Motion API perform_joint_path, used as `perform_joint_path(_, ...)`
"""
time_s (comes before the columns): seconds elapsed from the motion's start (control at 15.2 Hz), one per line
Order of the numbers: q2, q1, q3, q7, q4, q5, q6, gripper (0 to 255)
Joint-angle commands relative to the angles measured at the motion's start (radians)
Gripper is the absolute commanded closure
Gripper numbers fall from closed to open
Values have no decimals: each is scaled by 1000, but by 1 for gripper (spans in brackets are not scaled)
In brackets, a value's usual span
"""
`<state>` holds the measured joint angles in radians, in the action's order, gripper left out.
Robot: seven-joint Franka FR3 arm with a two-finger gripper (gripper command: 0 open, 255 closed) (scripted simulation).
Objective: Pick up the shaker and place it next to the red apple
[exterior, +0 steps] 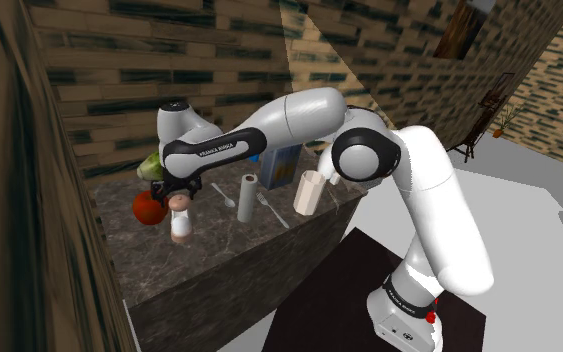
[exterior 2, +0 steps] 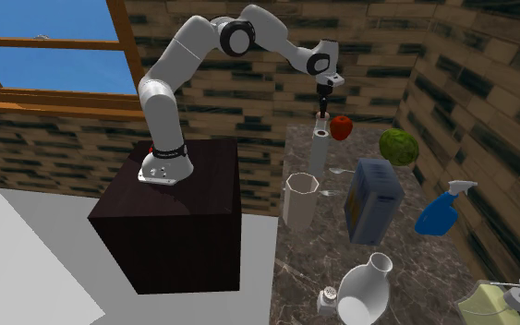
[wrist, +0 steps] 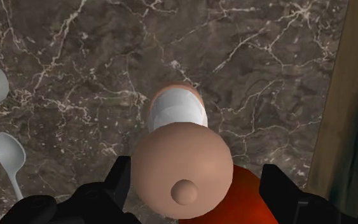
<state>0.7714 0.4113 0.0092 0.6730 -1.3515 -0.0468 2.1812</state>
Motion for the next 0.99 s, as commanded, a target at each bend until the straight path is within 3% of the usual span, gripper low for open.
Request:
perform_joint_path(0.0,0,0,0,0,0,0,0,0)
perform_joint_path(0.13,0,0,0,0,0,0,0,0)
perform_joint_path(0.4,-70,2,2,-1,13,2,-82,0)
perform_joint_path(0.92,-70,2,2,-1,13,2,-82,0)
